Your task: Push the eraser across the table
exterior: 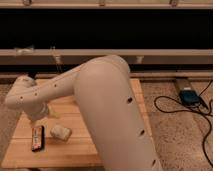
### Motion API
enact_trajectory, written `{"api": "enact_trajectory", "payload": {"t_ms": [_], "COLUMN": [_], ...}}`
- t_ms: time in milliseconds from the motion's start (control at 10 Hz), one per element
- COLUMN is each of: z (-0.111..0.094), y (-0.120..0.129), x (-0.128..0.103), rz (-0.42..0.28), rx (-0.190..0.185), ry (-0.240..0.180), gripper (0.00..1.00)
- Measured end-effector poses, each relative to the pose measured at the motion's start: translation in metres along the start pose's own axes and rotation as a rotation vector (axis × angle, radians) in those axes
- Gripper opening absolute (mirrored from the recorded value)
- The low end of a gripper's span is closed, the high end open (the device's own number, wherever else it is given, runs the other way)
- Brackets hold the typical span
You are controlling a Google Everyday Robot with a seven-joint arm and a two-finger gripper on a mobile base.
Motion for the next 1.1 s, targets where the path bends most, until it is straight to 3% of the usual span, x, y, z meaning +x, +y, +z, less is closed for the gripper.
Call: {"api": "enact_trajectory", "payload": {"t_ms": [200, 500, 900, 1100], "z": [0.010, 0.039, 0.059, 0.063], "y": [-0.018, -0.018, -0.034, -0.061], "x": [-0.032, -0.078, -0.110, -0.120], "rz": [-0.034, -0.054, -0.051, -0.097], "rx": [0.003, 0.011, 0.062, 0.075], "ry": [-0.019, -0.071, -0.109, -0.127], "gripper": [0.80, 0.75, 0.36, 0.14]}}
